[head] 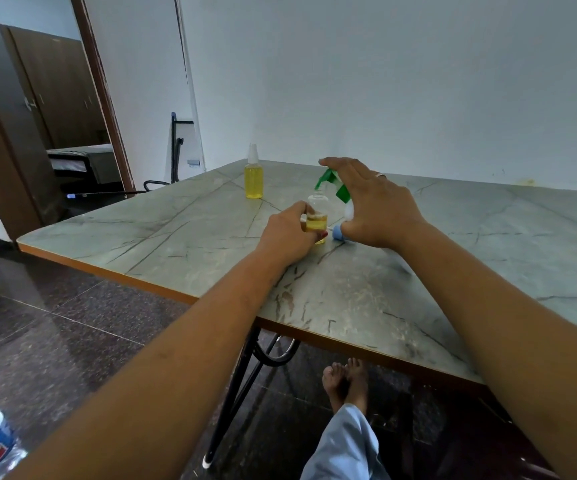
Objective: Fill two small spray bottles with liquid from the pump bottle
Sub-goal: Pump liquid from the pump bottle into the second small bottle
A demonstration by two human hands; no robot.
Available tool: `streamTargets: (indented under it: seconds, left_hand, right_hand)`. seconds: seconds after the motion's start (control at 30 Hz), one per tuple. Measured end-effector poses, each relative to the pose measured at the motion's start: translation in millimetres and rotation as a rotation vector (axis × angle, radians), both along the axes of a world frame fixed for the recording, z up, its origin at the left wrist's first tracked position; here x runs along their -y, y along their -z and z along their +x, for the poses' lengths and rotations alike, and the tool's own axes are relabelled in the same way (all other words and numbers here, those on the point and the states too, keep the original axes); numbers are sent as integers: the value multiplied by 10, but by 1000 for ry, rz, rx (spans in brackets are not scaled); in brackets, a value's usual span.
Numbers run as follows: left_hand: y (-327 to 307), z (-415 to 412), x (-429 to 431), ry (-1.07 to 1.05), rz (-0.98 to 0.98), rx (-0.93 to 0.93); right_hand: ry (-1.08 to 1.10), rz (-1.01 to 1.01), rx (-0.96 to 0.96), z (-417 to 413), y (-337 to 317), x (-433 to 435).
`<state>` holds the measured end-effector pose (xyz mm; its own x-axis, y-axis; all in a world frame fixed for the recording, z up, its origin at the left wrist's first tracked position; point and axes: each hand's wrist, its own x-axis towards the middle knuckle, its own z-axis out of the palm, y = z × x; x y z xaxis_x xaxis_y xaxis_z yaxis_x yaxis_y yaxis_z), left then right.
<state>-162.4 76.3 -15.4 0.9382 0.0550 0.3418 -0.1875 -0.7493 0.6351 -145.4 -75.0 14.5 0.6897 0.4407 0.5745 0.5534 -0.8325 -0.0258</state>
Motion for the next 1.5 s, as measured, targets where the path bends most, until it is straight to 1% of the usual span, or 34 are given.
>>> streamTargets:
  seconds: [0.37,0.57,0.8,1.13,1.27,1.5]
  left_hand:
    - [6,2,5,10,11,-10]
    - [5,15,-4,7,-11,-14]
    - [-43,28,2,-17,46,-74]
    - [-43,101,-31,-3,27,-104]
    - [-32,132,-52,3,5,-94]
    - [22,154,-62,-8,-21,-28]
  right_hand:
    - [11,69,6,-26,-19,-47]
    - [13,13,21,-4,10,-42]
    - [29,-3,10,-6,-1,-53]
    - [66,-46,-17,69,-25,-79]
    - [76,-52,-12,114,-21,-101]
    - [100,-69,59,110,25,-94]
